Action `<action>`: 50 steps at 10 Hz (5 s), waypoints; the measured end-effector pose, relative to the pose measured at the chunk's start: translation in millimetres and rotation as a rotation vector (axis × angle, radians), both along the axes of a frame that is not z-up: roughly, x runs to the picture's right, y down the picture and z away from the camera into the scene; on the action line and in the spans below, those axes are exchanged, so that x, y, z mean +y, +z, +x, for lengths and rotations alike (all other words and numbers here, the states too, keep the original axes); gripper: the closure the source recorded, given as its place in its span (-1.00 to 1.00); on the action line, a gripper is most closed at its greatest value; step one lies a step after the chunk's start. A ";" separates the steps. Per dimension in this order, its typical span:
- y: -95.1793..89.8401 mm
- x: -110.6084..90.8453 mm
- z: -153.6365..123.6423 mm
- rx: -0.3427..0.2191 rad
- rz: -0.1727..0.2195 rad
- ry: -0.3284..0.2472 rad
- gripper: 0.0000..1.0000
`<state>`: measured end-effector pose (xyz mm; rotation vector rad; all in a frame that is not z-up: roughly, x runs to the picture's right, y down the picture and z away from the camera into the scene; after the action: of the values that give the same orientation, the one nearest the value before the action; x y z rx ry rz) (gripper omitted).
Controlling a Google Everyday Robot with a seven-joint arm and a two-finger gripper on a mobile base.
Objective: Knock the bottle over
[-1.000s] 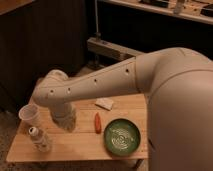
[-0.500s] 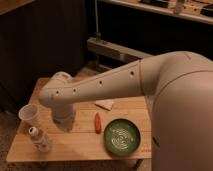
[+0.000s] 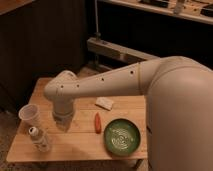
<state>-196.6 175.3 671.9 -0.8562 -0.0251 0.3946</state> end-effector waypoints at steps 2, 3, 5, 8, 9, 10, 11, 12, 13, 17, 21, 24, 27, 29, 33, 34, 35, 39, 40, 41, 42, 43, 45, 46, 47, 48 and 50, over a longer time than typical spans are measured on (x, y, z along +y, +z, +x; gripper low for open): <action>4.4 -0.8 -5.3 -0.020 -0.010 -0.001 1.00; 6.0 -1.3 -9.3 -0.030 -0.015 -0.006 1.00; 9.8 -4.7 -13.7 -0.039 -0.021 -0.015 1.00; 24.7 -11.7 -38.3 -0.047 -0.037 -0.064 1.00; 31.0 -15.0 -48.7 -0.050 -0.052 -0.078 1.00; 37.4 -17.5 -60.4 -0.058 -0.085 -0.083 1.00; 42.5 -18.4 -66.9 -0.070 -0.127 -0.076 1.00; 44.3 -20.7 -69.5 -0.076 -0.153 -0.058 1.00; 44.7 -22.5 -70.7 -0.079 -0.162 -0.041 1.00; 37.4 -34.5 -88.9 -0.156 -0.129 0.046 1.00; 35.5 -43.6 -127.9 -0.248 -0.126 0.061 1.00; 35.1 -43.3 -160.5 -0.307 -0.172 -0.011 1.00; 28.3 -41.3 -180.7 -0.354 -0.229 -0.064 1.00; 18.8 -33.6 -184.7 -0.361 -0.272 -0.097 1.00; 6.4 -12.1 -165.6 -0.342 -0.362 -0.104 1.00; 5.1 -6.4 -162.7 -0.342 -0.381 -0.102 1.00; 4.2 -1.8 -163.8 -0.350 -0.394 -0.104 1.00; -3.4 12.4 -181.4 -0.442 -0.433 -0.140 1.00; -4.5 14.2 -184.2 -0.453 -0.444 -0.146 1.00; -7.6 16.8 -188.1 -0.464 -0.455 -0.159 1.00; -9.3 18.4 -188.8 -0.467 -0.462 -0.169 1.00; -11.9 19.9 -187.7 -0.467 -0.473 -0.185 1.00; -18.5 26.9 -189.8 -0.470 -0.483 -0.218 1.00; -22.3 31.2 -189.7 -0.471 -0.488 -0.238 1.00; -25.1 34.3 -188.2 -0.472 -0.491 -0.252 1.00; -27.7 37.3 -186.8 -0.473 -0.493 -0.263 1.00; -24.2 33.4 -183.2 -0.470 -0.479 -0.234 1.00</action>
<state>-379.7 208.7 647.7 -1.3963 -0.2714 -0.0344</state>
